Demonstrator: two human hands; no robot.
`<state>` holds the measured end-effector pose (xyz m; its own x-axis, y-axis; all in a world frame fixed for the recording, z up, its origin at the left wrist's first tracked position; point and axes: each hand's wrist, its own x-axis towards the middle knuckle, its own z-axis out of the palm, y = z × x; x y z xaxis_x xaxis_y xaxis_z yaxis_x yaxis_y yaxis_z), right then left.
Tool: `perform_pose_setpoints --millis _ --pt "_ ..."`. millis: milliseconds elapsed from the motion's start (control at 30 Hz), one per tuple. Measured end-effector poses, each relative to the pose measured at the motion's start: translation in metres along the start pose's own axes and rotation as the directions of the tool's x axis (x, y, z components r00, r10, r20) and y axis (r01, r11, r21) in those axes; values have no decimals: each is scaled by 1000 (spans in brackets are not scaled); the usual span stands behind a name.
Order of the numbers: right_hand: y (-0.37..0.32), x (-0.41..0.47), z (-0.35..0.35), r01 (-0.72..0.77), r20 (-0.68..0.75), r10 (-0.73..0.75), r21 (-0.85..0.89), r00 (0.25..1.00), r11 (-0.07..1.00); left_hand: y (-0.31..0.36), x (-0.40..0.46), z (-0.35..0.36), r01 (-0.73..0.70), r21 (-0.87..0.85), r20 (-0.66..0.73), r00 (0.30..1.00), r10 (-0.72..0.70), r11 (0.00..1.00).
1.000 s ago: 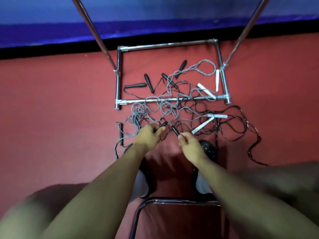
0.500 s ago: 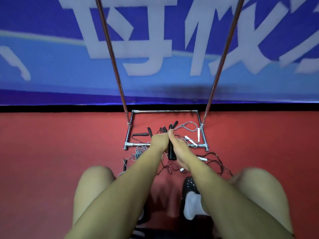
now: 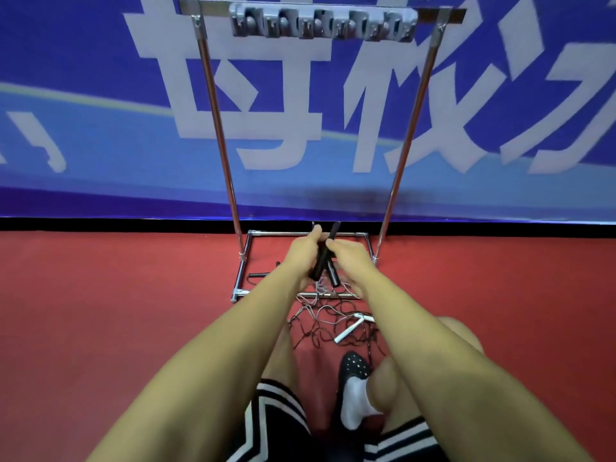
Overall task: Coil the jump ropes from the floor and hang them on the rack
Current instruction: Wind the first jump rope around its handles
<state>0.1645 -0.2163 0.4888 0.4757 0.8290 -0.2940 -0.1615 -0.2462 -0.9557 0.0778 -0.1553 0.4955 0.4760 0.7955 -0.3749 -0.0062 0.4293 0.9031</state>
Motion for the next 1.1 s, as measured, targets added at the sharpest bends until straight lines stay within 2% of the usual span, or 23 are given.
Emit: perform_pose_setpoints --millis 167,267,333,400,467,633,767,933,1000,1100 --pt "-14 -7 -12 -77 -19 80 117 997 990 10 -1 -18 -86 3 -67 994 86 996" --pt "-20 -4 -16 -100 -31 98 -46 995 994 24 -4 -28 -127 -94 -41 991 123 987" --pt "-27 -8 -12 -117 81 123 -73 989 990 28 -7 -28 -147 -114 -40 989 143 983" --pt "-35 -14 -7 -127 211 138 -63 968 990 29 -8 -27 -158 -45 -84 985 153 986" --pt "-38 -17 -1 -96 269 118 -94 956 991 27 -7 -28 -146 -27 -145 979 140 989" --pt "-37 -27 9 22 286 64 -286 956 958 34 -16 -23 26 -386 -118 990 -77 922" --pt "-30 -28 12 67 299 14 -259 954 964 39 -14 -24 74 -304 -168 977 -130 950" --pt "-34 -29 5 14 334 104 -334 937 943 36 -15 -26 173 -123 -21 984 -177 977" --pt "-37 -32 4 -17 345 117 -279 931 960 34 -15 -28 181 -117 -7 983 -183 977" --pt "-36 -30 -2 -71 285 106 -130 953 989 33 -11 -33 109 -182 -29 993 -116 977"
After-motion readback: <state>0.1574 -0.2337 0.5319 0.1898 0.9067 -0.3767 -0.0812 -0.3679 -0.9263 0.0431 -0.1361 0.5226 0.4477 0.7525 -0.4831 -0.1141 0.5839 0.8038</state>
